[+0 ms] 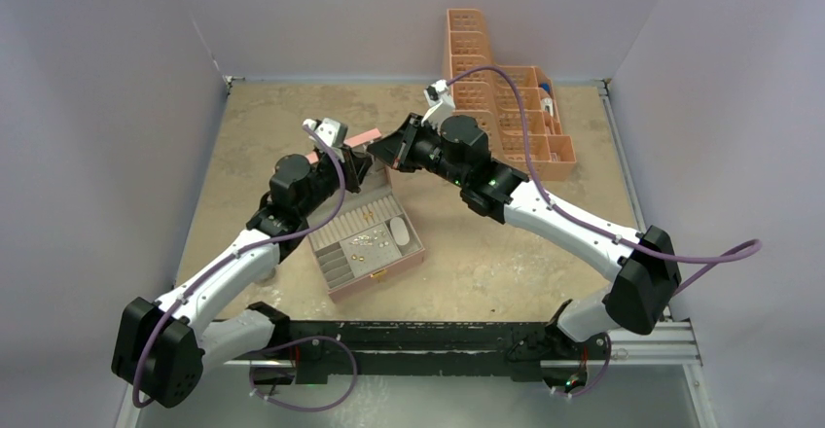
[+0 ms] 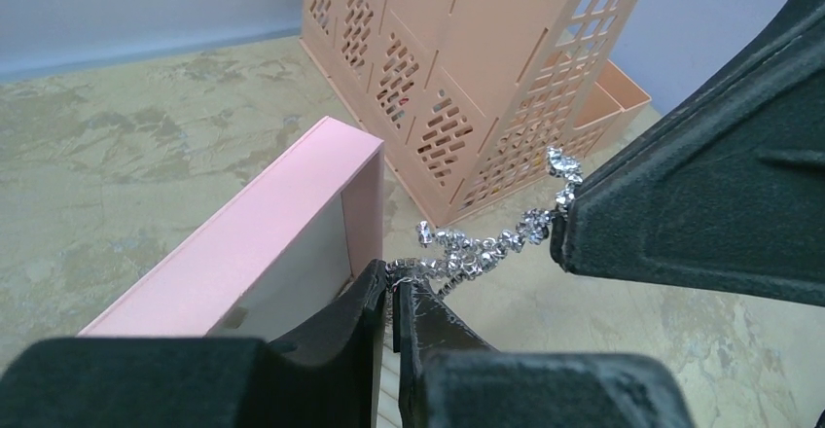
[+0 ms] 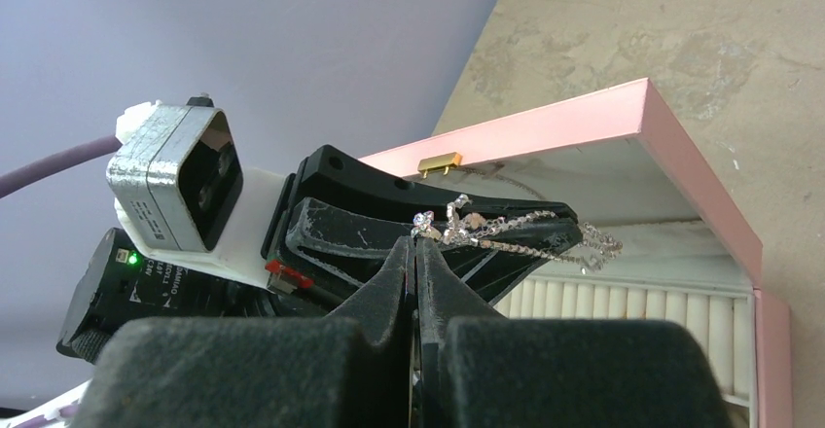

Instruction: Organize the mixed jewelry

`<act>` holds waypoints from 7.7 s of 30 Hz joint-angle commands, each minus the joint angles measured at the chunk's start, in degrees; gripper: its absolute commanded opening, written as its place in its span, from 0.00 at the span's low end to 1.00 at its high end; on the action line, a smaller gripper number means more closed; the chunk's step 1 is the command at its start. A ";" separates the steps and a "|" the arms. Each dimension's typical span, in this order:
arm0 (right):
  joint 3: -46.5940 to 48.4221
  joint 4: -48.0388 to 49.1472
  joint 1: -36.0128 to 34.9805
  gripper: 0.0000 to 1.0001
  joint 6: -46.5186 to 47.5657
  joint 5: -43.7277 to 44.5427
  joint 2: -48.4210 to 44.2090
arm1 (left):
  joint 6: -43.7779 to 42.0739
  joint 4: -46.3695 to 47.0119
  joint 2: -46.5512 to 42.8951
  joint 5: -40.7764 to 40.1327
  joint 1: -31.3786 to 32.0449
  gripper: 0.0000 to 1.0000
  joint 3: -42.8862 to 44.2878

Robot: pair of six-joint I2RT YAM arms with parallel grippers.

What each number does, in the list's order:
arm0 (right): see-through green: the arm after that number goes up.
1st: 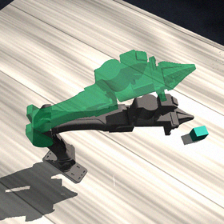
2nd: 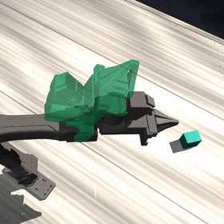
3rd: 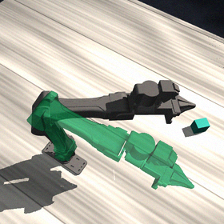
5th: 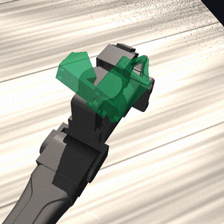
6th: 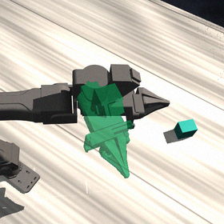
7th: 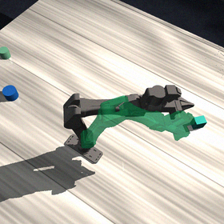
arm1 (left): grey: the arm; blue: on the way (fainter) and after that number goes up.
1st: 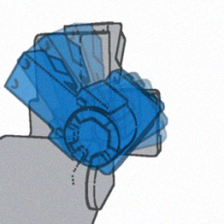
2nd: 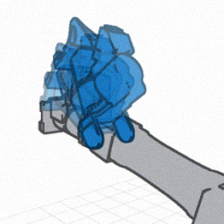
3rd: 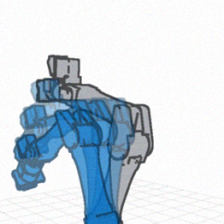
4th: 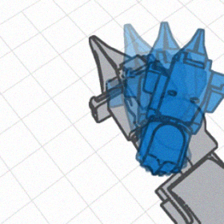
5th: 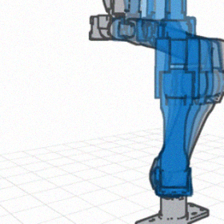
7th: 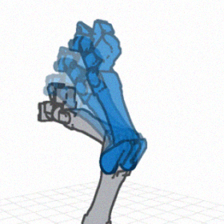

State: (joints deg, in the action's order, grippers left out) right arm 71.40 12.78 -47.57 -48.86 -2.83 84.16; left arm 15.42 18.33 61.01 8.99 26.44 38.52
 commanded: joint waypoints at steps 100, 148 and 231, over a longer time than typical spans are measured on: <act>0.75 15.31 -0.06 0.20 8.70 3.21 13.48 | -17.49 -10.72 0.37 -23.49 0.46 0.00 10.55; 5.53 25.92 -0.06 0.00 6.95 -0.31 23.31 | -18.67 -11.62 0.40 -22.97 0.46 0.00 11.31; 10.96 26.44 -0.22 0.04 3.07 2.92 25.41 | -18.69 -13.20 1.21 -27.26 0.45 0.00 11.92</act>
State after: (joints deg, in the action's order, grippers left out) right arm 78.78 37.34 -47.88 -46.04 -0.56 110.21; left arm -2.63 2.07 62.06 -16.36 27.09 47.48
